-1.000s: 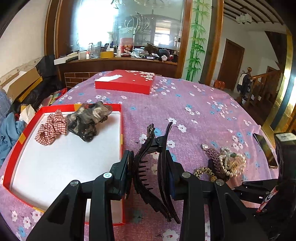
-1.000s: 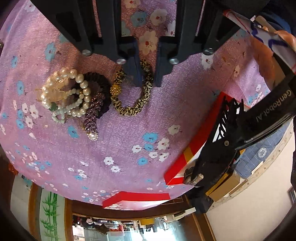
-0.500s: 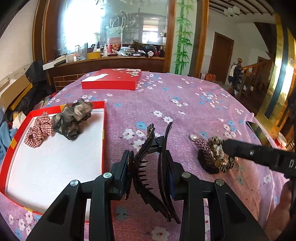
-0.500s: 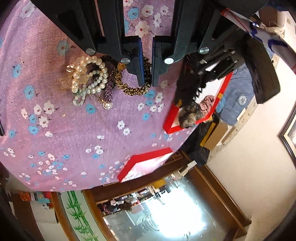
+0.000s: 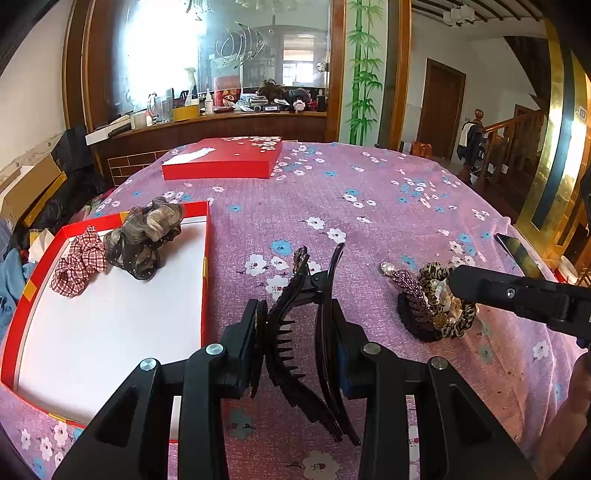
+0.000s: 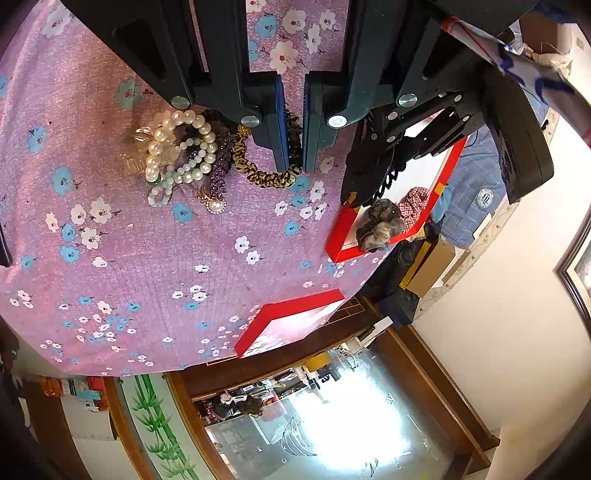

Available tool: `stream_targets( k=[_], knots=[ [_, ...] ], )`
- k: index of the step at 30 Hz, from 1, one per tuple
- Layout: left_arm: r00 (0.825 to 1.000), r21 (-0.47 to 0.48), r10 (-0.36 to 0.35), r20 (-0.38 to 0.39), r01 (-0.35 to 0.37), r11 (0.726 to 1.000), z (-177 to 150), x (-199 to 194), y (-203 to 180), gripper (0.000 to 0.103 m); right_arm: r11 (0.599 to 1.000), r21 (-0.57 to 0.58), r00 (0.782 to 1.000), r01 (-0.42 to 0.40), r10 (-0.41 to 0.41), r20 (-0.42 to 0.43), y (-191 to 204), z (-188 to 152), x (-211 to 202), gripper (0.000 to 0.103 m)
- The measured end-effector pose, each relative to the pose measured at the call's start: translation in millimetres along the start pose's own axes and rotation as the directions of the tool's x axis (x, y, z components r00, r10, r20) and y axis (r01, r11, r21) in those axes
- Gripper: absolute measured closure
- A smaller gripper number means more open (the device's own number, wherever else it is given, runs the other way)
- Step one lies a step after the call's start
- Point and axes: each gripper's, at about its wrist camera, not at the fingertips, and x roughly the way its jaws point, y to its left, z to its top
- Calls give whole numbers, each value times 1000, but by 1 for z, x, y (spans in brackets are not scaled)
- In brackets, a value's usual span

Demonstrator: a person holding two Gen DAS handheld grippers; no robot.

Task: Organize jewelry
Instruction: 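Carry both items over the tray and open the right tool to drop the hair tie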

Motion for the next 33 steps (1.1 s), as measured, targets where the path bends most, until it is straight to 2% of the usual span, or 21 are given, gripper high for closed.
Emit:
stream_targets(
  k=[24, 33],
  knots=[
    [1000, -2, 3, 10, -3, 1000, 1, -2, 2, 69, 1000, 0, 1000, 6, -6, 9, -2, -1, -1, 95],
    [999, -35, -6, 33, 8, 999, 5, -14, 13, 69, 997, 80, 1000, 0, 0, 6, -6, 1, -3, 95]
  ],
)
